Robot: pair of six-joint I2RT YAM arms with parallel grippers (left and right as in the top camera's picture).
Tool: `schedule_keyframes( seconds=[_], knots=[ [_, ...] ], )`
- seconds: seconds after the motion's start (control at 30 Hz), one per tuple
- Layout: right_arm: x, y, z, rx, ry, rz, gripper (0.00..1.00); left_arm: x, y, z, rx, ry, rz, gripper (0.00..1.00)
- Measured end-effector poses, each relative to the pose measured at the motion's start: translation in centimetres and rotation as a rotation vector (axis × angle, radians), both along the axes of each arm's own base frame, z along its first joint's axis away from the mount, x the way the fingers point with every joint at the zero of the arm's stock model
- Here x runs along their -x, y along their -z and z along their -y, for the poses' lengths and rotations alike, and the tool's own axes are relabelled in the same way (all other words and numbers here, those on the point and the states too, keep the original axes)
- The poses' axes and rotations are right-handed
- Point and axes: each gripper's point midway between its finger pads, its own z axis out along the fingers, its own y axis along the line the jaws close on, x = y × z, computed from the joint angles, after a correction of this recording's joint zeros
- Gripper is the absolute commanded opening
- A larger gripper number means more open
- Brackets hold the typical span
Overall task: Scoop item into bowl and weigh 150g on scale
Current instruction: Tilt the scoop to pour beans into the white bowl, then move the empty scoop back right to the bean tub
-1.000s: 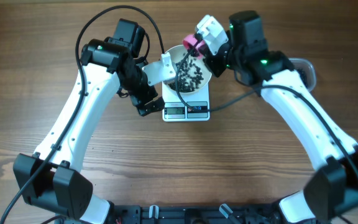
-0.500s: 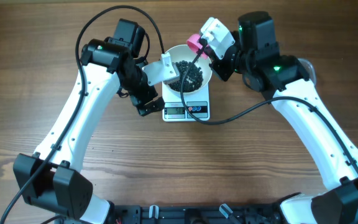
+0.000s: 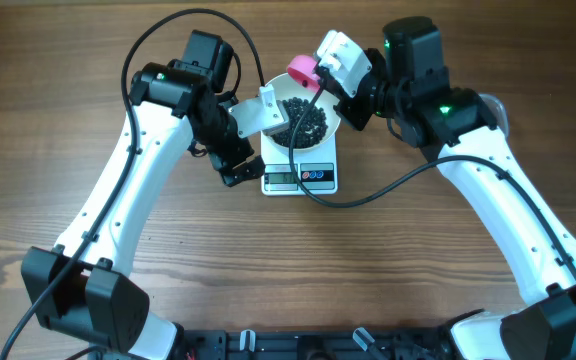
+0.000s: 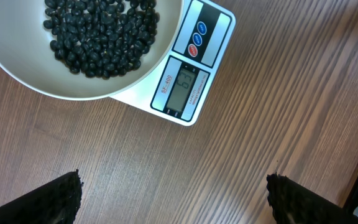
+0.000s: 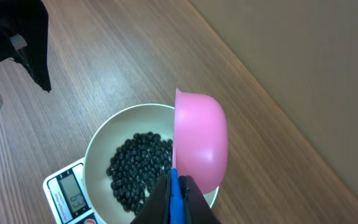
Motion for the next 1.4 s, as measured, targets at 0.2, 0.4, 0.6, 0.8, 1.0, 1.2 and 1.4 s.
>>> schedule_keyframes(
  seconds=[0.2,0.4,0.6,0.8,1.0,1.2,1.4],
  knots=[
    [-0.5,-0.7,-0.2,-0.023,0.01,0.024,0.04,0.0,0.0,0.0,0.0,0.0,0.0,1.0],
    [-0.5,-0.7,-0.2,-0.035,0.022,0.012,0.04,0.0,0.0,0.0,0.0,0.0,0.0,1.0],
    [-0.5,-0.7,-0.2,-0.067,0.054,-0.021,0.16,0.0,0.0,0.0,0.0,0.0,0.0,1.0],
    [-0.5,-0.7,-0.2,-0.083,0.072,-0.041,0.04,0.0,0.0,0.0,0.0,0.0,0.0,1.0],
    [-0.5,-0.7,-0.2,-0.087,0.076,-0.045,0.04,0.0,0.0,0.0,0.0,0.0,0.0,1.0],
    [-0.5,-0.7,-0.2,-0.078,0.067,-0.036,0.04,0.0,0.0,0.0,0.0,0.0,0.0,1.0],
    [-1.1,-1.1,0.4,-0.125,0.121,-0.059,0.04,0.0,0.0,0.0,0.0,0.0,0.0,1.0]
  ],
)
